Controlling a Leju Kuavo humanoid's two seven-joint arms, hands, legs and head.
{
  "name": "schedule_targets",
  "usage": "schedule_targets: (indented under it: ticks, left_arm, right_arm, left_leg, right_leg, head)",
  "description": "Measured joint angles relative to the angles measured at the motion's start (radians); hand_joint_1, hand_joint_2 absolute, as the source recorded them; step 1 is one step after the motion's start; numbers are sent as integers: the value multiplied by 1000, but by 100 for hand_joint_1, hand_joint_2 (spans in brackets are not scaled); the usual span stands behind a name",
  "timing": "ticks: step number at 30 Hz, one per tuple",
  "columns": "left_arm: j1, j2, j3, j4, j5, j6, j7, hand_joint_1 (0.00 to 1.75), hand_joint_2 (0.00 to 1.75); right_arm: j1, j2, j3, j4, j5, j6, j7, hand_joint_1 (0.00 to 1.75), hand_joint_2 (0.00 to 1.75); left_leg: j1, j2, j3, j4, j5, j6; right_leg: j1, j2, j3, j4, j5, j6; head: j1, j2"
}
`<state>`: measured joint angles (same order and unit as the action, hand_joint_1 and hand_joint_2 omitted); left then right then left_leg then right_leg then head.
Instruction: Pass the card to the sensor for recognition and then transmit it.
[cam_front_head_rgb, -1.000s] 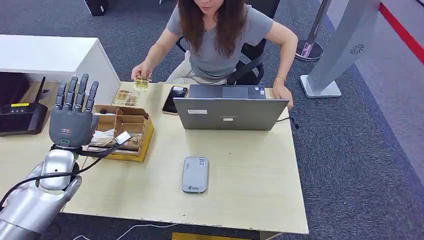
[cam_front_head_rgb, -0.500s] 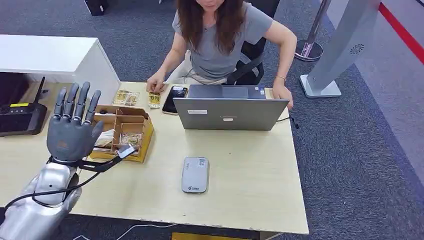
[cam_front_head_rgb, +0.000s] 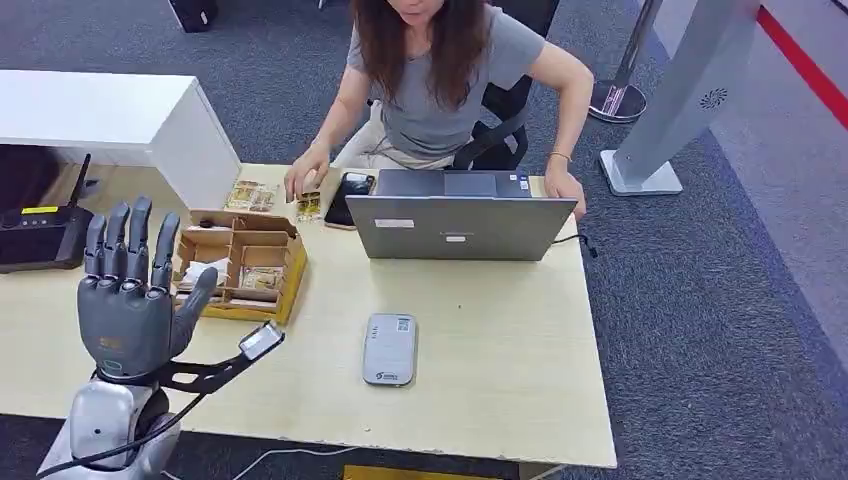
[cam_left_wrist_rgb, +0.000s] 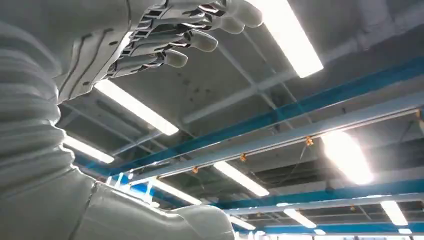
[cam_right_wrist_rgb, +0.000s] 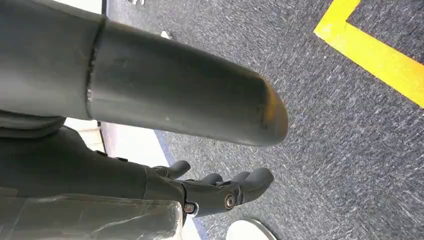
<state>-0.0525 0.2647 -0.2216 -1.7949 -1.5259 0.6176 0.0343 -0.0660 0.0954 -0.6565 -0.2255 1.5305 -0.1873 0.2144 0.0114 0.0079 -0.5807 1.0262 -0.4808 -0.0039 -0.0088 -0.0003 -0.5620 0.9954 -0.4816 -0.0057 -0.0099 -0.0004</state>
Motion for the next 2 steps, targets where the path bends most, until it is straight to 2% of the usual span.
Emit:
schedule_targets:
  ticks: [2]
  left_arm:
    - [18,-20,8,-24,0,-10,-15,0,175]
  right_arm:
    - [1,0,-3,0,0,0,-2,0,0]
  left_leg:
    - [0,0,0,0,0,0]
  right_leg:
    - [0,0,0,0,0,0]
  head:
    - [0,0]
